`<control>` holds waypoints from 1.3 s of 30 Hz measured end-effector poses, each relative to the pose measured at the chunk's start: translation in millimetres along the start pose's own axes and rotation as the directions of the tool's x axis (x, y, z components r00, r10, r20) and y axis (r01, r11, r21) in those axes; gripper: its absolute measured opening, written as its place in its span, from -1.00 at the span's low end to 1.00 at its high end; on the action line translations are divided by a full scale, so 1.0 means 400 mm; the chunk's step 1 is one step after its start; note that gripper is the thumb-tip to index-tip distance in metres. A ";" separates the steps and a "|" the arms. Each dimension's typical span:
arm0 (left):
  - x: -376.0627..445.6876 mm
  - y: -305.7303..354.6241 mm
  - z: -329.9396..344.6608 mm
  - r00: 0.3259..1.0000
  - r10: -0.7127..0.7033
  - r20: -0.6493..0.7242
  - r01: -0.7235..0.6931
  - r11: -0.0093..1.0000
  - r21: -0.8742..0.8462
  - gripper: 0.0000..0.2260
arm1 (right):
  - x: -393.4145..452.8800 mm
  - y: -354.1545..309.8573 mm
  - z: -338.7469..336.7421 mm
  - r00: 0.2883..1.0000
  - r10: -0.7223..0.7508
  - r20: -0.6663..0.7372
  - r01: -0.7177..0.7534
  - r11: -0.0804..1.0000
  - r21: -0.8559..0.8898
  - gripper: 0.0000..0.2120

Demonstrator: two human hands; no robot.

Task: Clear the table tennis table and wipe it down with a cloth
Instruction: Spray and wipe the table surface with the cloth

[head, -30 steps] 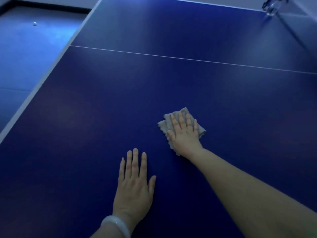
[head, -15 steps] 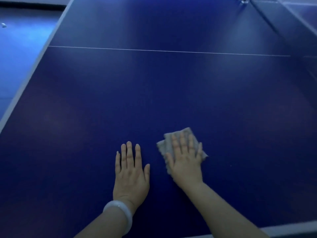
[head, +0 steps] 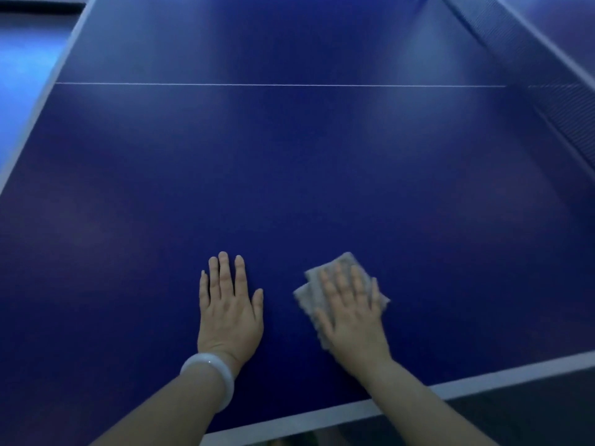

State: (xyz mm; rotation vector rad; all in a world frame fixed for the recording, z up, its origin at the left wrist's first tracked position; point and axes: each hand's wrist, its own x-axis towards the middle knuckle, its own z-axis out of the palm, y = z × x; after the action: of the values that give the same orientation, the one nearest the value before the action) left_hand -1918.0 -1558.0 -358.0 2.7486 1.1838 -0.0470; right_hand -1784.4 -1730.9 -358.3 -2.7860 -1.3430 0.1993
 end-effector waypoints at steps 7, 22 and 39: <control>0.000 0.004 0.001 1.000 -0.013 -0.003 0.013 1.000 -0.024 -0.37 | -0.069 0.262 -0.019 0.938 0.346 0.029 -0.344 0.937 -0.057 -0.41; -0.006 -0.075 -0.070 1.000 0.012 0.006 -0.007 0.845 -0.534 -0.56 | -0.042 -0.179 0.004 0.999 -0.041 0.018 0.040 0.999 0.025 -0.36; 0.041 -0.338 -0.058 0.836 -0.543 -0.081 0.532 0.838 -0.121 -0.38 | 0.113 -0.277 -0.003 0.856 -0.509 0.086 0.509 0.860 0.026 -0.40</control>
State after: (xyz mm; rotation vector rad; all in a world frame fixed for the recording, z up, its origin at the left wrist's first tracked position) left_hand -2005.3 -1451.0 -353.1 2.2717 1.9045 0.1010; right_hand -1842.4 -1626.2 -351.1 -2.3234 -2.0353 0.3019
